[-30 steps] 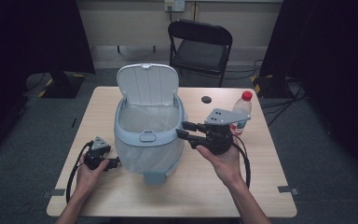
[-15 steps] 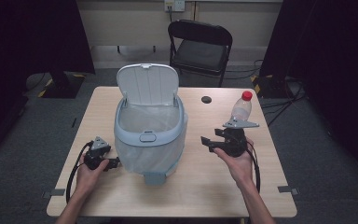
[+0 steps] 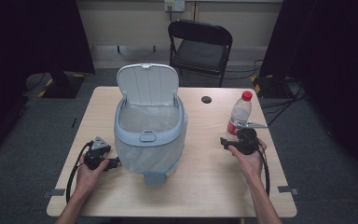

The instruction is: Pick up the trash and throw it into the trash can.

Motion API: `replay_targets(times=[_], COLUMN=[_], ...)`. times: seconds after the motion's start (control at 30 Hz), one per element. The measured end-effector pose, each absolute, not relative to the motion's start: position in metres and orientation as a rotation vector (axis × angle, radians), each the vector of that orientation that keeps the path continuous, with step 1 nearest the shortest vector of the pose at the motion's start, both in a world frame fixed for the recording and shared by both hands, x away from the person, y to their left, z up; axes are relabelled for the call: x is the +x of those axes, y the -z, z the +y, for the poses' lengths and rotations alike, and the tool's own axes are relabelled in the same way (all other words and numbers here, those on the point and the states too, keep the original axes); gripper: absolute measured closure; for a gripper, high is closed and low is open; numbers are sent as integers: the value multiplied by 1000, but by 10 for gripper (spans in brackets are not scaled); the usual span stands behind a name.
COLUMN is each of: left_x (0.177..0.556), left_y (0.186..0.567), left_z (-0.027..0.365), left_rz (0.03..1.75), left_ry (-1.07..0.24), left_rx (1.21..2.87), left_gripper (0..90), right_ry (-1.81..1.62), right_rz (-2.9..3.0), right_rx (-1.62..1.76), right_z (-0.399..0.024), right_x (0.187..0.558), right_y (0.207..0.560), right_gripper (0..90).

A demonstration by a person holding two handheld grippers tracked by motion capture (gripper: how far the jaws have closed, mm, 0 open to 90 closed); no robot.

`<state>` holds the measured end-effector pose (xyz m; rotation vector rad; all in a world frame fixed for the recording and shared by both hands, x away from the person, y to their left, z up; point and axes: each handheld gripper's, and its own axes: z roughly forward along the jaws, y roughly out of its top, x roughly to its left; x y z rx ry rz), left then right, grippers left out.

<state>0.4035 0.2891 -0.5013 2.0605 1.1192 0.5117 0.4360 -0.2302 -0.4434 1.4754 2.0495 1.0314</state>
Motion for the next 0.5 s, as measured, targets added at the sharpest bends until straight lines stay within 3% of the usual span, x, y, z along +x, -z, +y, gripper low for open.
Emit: replay_targets(times=[0.5], left_x=[404], left_y=[501], left_z=[289], left_rz=[1118], left_ry=[-513], left_rx=[2062], left_gripper=[265], right_ry=[-993], right_rz=[1929], right_rx=[1590], right_z=[-252], right_x=[470], right_y=[473], right_gripper=[149])
